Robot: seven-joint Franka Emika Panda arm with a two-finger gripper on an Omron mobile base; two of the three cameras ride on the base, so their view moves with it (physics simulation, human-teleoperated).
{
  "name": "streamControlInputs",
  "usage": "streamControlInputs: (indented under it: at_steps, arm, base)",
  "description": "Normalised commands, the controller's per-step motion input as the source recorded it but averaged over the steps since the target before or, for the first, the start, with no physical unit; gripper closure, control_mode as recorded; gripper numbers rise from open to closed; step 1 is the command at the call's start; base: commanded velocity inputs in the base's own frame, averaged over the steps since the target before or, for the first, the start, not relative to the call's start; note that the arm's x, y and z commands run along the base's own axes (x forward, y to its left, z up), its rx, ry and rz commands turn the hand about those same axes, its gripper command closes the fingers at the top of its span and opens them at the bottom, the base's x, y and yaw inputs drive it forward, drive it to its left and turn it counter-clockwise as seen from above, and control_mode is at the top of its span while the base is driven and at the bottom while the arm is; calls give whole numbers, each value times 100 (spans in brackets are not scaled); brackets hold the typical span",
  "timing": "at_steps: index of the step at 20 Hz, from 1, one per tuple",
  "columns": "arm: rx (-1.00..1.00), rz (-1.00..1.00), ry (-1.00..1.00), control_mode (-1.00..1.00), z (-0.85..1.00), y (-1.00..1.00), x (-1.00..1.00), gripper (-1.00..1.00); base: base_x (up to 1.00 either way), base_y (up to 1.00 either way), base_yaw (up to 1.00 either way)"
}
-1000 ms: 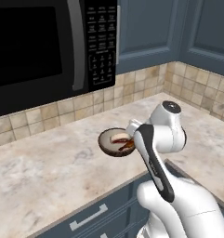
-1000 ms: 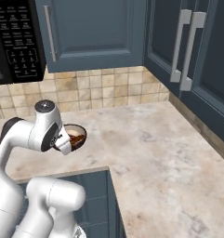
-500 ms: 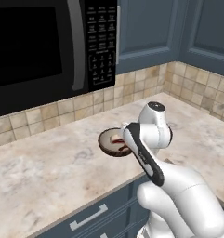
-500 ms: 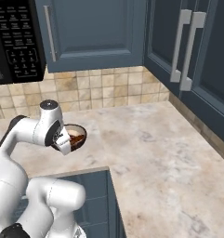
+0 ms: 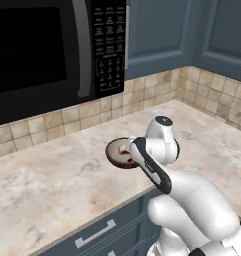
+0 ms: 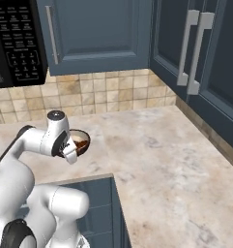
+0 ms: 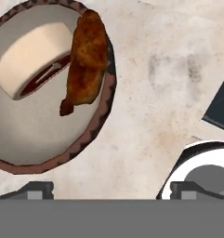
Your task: Place the bowl with the lemon and mushroom on the top shelf of the fridge. Place the bowl with the chicken drumstick and steak on the second highest shelf of the fridge.
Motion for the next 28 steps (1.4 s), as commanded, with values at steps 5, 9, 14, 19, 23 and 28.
streamControlInputs:
  at_steps: [5, 9, 14, 19, 23, 28]
  arm:
    - [0, 0, 0, -100, -17, 0, 28, -100]
    - [0, 0, 0, -100, -17, 5, 25, -100]
    - [0, 0, 0, -100, -9, 17, 28, -100]
    - [0, 0, 0, -100, -17, 13, 21, -100]
    - [0, 0, 0, -100, -20, 1, 5, -100]
    - [0, 0, 0, -100, -14, 1, 0, -100]
  base:
    - [0, 0, 0]
    - [0, 0, 0]
    - [0, 0, 0]
    - [0, 0, 0]
    - [0, 0, 0]
    - [0, 0, 0]
